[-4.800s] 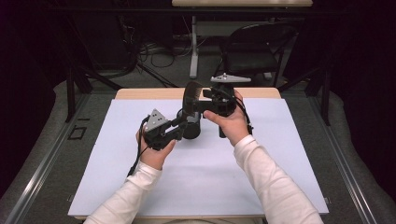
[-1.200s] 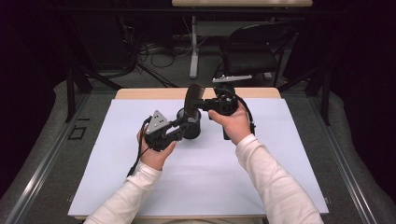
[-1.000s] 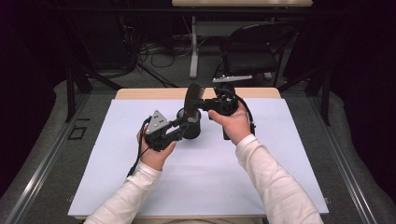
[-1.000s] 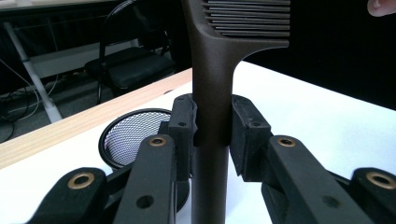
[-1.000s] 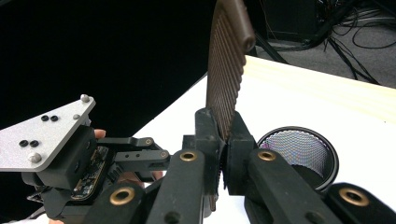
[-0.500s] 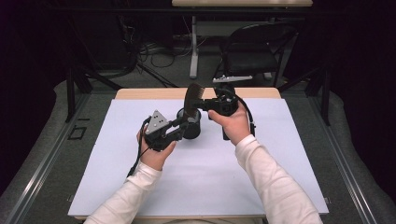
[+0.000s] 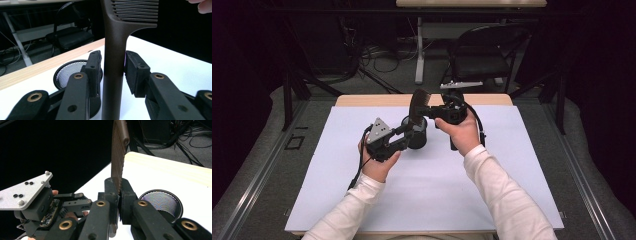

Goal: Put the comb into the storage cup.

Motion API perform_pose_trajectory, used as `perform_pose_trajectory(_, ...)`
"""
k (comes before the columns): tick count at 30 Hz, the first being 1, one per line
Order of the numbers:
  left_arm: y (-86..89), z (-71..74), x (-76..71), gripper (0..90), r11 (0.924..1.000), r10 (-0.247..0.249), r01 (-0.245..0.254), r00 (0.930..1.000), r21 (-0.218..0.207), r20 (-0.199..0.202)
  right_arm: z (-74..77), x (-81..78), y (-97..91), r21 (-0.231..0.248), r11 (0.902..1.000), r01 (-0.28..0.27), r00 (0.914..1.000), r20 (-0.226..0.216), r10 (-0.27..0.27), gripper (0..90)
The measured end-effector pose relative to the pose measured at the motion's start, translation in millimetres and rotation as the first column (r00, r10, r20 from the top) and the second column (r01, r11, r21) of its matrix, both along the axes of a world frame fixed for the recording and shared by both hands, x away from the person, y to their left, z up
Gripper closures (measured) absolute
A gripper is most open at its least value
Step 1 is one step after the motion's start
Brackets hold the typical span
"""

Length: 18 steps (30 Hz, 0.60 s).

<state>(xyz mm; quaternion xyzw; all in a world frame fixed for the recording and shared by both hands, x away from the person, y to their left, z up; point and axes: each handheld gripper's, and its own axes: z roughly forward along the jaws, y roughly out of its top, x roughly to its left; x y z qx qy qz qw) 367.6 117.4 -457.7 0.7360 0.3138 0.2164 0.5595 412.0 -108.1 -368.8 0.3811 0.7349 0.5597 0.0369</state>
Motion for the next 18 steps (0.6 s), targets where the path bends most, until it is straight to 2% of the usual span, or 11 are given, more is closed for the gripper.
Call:
perform_pose_trajectory(11, 0.5, -0.4, 1.1, 59.2, 1.0000, 0.001, -0.001, 1.0000, -0.008, -0.001, 0.2, -0.4, -1.3, 0.010, 0.9999, 0.011, 0.9999, 0.009, -0.011, 87.7)
perform_pose_trajectory(18, -1.0, -1.9, 2.4, 51.3, 0.9999, 0.005, -0.005, 1.0000, -0.013, 0.007, 0.9, -0.2, -2.1, 0.013, 0.9998, 0.018, 0.9997, 0.015, -0.018, 87.7)
